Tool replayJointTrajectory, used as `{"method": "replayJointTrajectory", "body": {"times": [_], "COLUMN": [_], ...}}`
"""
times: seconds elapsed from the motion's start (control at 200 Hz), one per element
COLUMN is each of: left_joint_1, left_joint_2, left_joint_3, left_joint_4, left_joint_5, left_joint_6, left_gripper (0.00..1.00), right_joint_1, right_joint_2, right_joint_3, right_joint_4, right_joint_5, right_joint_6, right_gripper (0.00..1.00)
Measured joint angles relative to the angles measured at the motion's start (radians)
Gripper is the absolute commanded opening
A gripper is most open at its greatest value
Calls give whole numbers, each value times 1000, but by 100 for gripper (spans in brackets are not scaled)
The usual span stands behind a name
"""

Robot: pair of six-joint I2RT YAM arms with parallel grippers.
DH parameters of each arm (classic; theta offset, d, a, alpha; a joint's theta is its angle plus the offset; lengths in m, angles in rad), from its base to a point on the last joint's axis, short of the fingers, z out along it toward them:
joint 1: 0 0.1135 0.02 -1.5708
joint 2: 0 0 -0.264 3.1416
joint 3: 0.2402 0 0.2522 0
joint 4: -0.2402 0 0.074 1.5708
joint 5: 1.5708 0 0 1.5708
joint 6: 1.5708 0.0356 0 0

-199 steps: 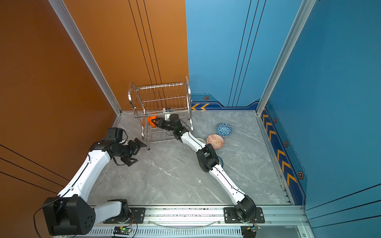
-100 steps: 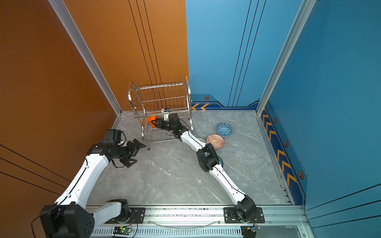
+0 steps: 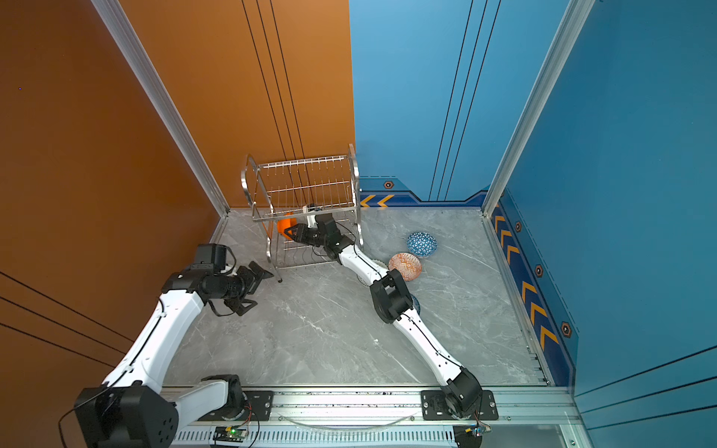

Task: Load the bowls into the dish rack
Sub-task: 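Tilt the orange bowl upright between the rack wires with the right gripper, then open the right gripper and withdraw it from the orange bowl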

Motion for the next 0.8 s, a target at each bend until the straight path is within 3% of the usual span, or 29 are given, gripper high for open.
{"method": "replayJointTrajectory", "body": {"times": [0.656,0.801], "left_joint_1": [5,5], "left_joint_2": [-65,-76], "left_joint_3": [-48,-53], "left_joint_4": [-1,-1], "left_joint_5": [8,12], "left_joint_6": [0,0], "left_gripper": [98,98], "right_joint_1": [-5,-4], "right_joint_2": [-174,-214], "right_joint_3": [-208,-292], "right_joint_4": [3,21], "right_joint_5": [7,12], "right_joint_6": [-9,13], "right_gripper": [49,58]}}
